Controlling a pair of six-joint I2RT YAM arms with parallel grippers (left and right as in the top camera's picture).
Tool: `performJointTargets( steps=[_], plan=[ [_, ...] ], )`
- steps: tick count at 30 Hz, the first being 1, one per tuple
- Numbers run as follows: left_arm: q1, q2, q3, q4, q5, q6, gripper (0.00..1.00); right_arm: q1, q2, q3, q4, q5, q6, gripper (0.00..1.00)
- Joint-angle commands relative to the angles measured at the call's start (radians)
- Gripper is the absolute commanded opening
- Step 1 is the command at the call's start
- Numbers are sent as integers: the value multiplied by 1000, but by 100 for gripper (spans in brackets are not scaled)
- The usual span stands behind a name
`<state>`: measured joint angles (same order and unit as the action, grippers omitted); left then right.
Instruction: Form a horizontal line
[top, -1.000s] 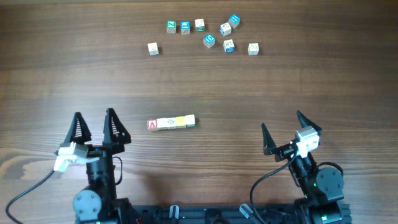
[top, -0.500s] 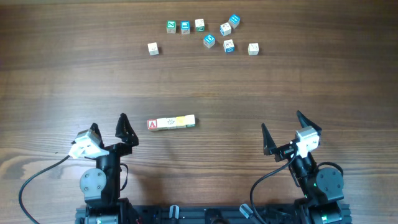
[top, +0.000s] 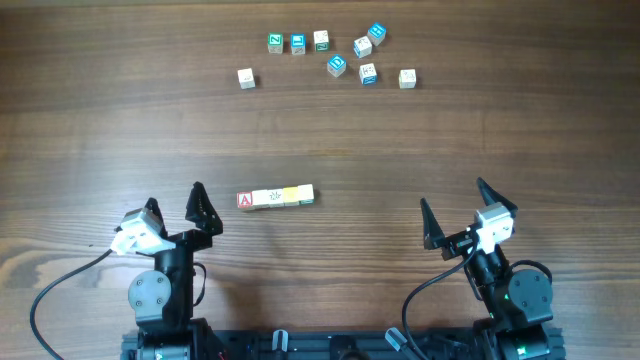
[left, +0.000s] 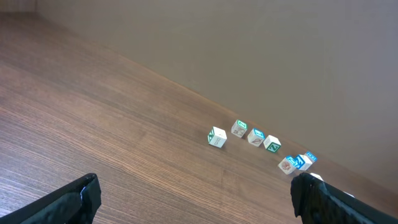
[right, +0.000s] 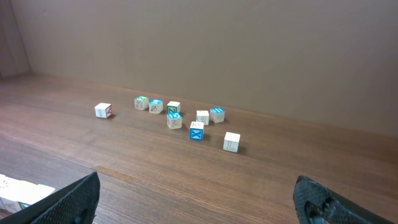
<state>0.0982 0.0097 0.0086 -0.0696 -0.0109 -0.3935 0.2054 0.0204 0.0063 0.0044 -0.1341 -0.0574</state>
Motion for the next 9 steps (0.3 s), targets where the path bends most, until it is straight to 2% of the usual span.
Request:
performJointTargets(
  steps=[1,9],
  plan=[
    [2,-6,-3,-3,-6,24,100,-8,-6,-1,4,3,6,100],
    [2,-6,-3,-3,-6,24,100,-8,-6,-1,4,3,6,100]
  ],
)
